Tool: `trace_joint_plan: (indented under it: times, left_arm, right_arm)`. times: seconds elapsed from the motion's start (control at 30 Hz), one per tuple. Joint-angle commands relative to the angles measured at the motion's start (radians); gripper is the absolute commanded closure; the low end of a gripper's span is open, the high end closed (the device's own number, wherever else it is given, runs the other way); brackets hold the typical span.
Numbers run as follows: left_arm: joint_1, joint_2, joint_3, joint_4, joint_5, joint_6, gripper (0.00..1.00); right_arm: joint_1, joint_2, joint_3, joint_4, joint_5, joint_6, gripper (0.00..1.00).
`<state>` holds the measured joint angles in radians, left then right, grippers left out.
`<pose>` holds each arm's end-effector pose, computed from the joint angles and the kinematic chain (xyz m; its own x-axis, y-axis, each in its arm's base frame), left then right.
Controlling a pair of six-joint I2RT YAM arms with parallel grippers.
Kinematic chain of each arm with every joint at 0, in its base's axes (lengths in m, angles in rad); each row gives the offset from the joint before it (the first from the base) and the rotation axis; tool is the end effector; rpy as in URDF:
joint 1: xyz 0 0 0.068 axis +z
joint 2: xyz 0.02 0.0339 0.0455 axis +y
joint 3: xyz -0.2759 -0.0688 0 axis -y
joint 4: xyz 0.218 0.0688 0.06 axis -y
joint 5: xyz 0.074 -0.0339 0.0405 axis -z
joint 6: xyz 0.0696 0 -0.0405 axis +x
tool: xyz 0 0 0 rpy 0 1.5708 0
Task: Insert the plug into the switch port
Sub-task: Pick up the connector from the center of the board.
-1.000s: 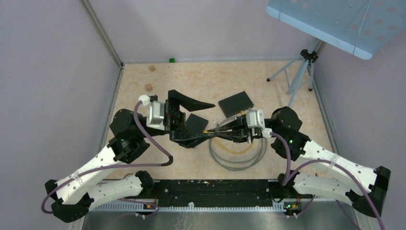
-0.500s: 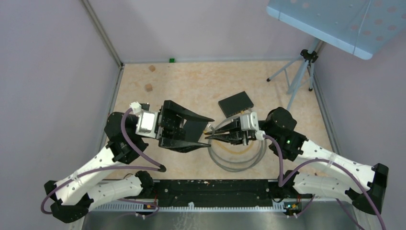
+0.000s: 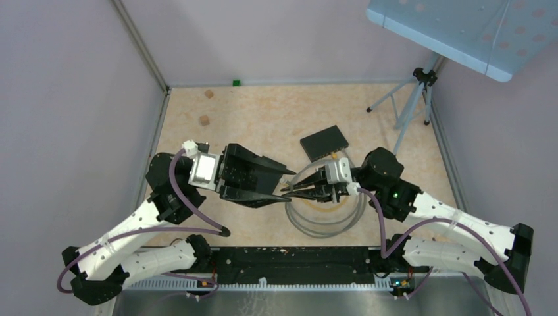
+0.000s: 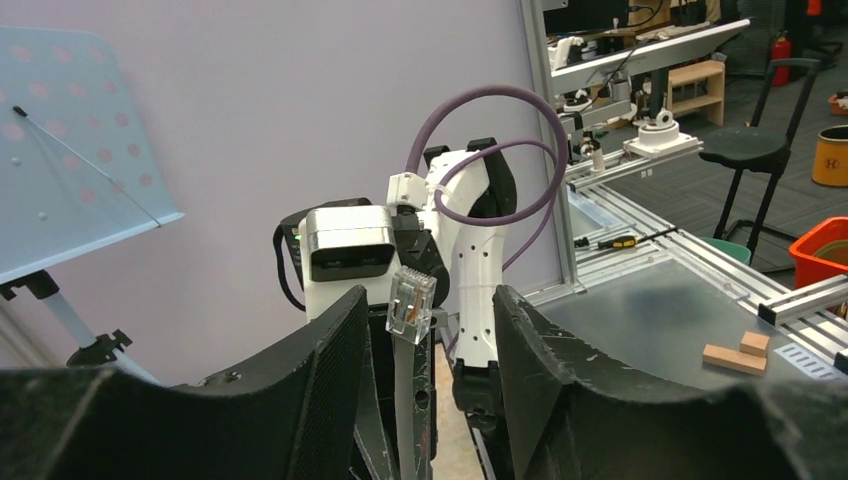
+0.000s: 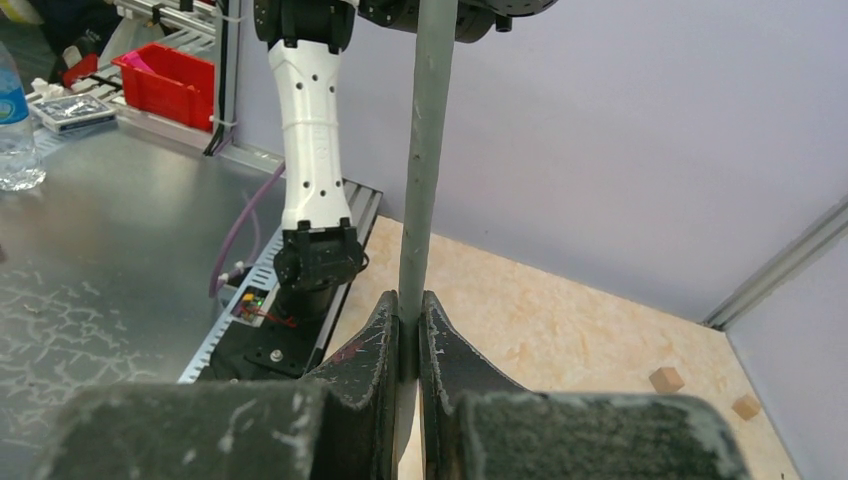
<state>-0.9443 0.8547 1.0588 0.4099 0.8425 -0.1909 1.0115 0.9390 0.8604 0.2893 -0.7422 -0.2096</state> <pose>0.0392 -0.1427 0.4939 0.1615 -0.4385 -0.8841 0.9446 -0.1906 0.2671 0.0671 0.1959 0.4050 0.3115 0.2086 -0.9271 -0.9310 -0.1286 -0.3417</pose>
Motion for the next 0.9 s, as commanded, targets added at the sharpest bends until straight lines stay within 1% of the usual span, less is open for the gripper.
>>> trace_joint_plan:
  times: [0.0,0.13,0.3,0.4,0.43,0.5,0.57,0.6,0.67,0.7,0.73,0.77,0.8,0.87]
  left_arm:
    - [-0.001,-0.006,0.03,0.053,0.035,-0.022,0.45]
    - [-0.001,-0.006,0.029,0.062,0.048,-0.027,0.51]
    - [-0.001,-0.004,0.033,0.08,0.111,-0.041,0.57]
    - [-0.001,-0.001,0.035,0.086,0.145,-0.051,0.64]
    - [-0.001,0.0,0.036,0.087,0.15,-0.055,0.67]
    - [-0.001,0.001,0.038,0.086,0.156,-0.059,0.77]
    - [-0.001,0.0,0.039,0.078,0.158,-0.06,0.95]
    - [-0.001,0.0,0.04,0.071,0.157,-0.058,1.0]
    - [-0.001,-0.002,0.041,0.06,0.162,-0.058,1.0]
    - [-0.001,-0.001,0.041,0.06,0.172,-0.059,1.0]
    - [-0.002,-0.003,0.04,0.059,0.187,-0.061,1.0]
    - [-0.002,-0.002,0.041,0.059,0.203,-0.064,1.0]
    - [-0.001,-0.004,0.041,0.058,0.214,-0.068,1.0]
    - [-0.001,-0.005,0.04,0.057,0.234,-0.073,1.0]
  right_arm:
    - [0.013,-0.005,0.052,0.02,-0.034,-0.03,1.0]
    - [0.014,-0.005,0.056,-0.004,-0.058,-0.046,1.0]
    - [0.013,-0.004,0.061,-0.029,-0.124,-0.063,1.0]
    - [0.013,-0.006,0.062,-0.029,-0.131,-0.063,1.0]
    - [0.014,-0.006,0.062,-0.029,-0.131,-0.063,1.0]
    - [0.014,-0.006,0.062,-0.026,-0.132,-0.063,1.0]
    - [0.014,-0.006,0.065,-0.022,-0.139,-0.061,1.0]
    - [0.013,-0.006,0.067,-0.01,-0.145,-0.055,1.0]
    - [0.014,-0.008,0.067,0.028,-0.159,-0.023,1.0]
    - [0.014,-0.008,0.068,0.053,-0.166,0.001,0.93]
    - [0.014,-0.007,0.067,0.088,-0.172,0.032,0.81]
    - [0.013,-0.007,0.064,0.135,-0.179,0.07,0.72]
    - [0.014,-0.006,0.055,0.194,-0.189,0.118,0.67]
    - [0.014,0.004,0.034,0.343,-0.215,0.24,0.63]
